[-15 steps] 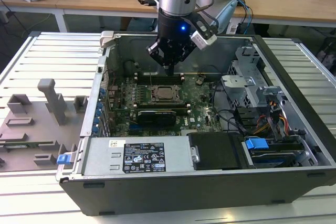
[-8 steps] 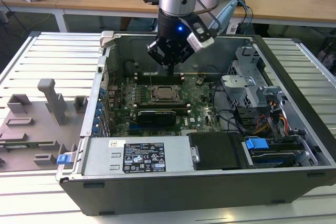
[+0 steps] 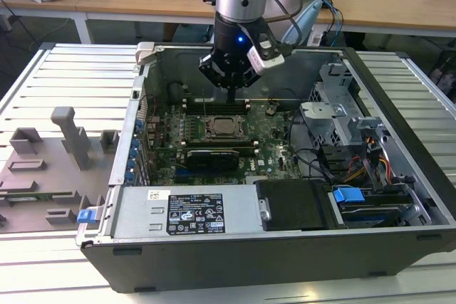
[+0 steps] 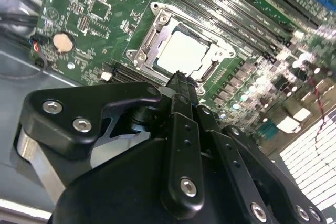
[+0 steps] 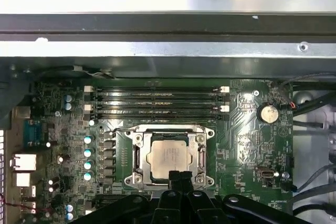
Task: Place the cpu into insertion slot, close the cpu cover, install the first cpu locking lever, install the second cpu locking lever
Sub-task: 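Install the first cpu locking lever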
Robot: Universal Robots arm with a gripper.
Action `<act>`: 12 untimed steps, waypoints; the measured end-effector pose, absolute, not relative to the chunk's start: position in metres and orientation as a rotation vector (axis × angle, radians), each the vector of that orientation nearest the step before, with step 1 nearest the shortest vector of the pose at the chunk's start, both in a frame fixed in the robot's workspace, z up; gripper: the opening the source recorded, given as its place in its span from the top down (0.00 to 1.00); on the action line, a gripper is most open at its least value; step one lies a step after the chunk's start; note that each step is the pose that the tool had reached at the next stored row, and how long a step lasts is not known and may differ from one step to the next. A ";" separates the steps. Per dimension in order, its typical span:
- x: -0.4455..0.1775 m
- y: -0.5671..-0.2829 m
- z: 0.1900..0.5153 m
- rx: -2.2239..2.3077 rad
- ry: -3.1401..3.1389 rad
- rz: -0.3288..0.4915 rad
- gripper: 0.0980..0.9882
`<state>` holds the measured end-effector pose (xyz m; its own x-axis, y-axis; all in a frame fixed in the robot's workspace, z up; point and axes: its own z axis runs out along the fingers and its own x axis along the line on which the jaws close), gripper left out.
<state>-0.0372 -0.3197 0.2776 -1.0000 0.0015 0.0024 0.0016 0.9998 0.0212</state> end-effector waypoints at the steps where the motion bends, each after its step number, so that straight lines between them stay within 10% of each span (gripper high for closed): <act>1: -0.037 -0.320 0.278 -0.003 -3.139 -0.033 0.99; 12: -0.056 -0.320 0.277 -0.003 -3.139 -0.035 0.99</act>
